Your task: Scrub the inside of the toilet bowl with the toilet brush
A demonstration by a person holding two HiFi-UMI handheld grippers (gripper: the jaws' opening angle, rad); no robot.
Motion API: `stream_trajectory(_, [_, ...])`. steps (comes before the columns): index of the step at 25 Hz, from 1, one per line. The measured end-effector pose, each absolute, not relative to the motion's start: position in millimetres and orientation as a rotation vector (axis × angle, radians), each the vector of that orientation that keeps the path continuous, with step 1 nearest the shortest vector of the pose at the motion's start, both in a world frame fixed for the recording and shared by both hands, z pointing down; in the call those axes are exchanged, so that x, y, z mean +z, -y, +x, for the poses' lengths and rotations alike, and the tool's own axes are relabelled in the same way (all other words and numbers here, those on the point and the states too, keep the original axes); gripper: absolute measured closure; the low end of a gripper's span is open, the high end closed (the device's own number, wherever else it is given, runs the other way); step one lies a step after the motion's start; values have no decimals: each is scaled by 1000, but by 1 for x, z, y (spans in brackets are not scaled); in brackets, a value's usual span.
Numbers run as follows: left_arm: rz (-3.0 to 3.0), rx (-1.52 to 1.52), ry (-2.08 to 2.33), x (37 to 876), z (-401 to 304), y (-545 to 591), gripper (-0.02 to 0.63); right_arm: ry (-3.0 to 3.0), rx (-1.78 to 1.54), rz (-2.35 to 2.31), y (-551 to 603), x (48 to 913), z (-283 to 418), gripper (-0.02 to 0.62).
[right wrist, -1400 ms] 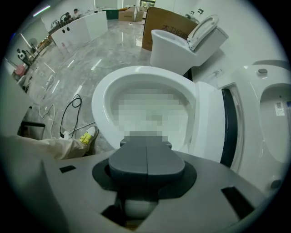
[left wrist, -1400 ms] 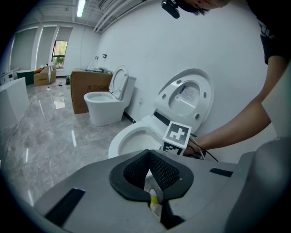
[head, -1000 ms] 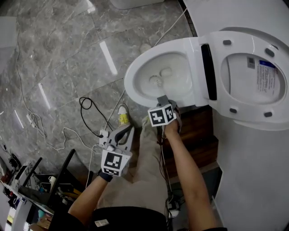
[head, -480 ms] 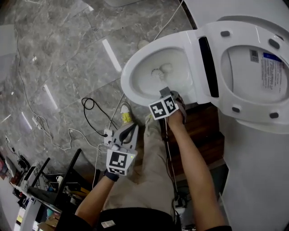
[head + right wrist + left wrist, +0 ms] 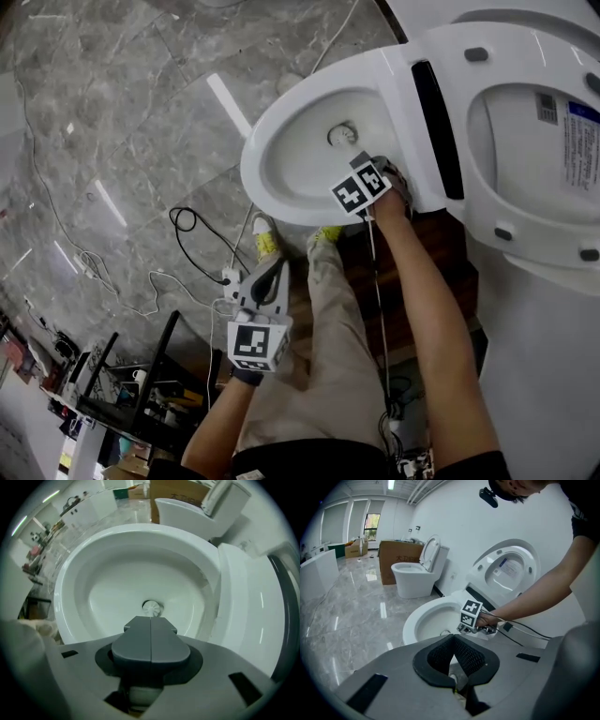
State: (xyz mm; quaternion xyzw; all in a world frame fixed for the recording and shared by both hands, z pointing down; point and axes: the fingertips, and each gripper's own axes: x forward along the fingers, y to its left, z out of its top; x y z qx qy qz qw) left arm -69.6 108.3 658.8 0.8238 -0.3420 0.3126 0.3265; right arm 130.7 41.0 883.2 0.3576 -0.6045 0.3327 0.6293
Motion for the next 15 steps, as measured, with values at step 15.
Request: stream_trajectory(15, [2085, 844, 984, 660, -94, -84, 588, 1337, 250, 534, -50, 904, 127, 439])
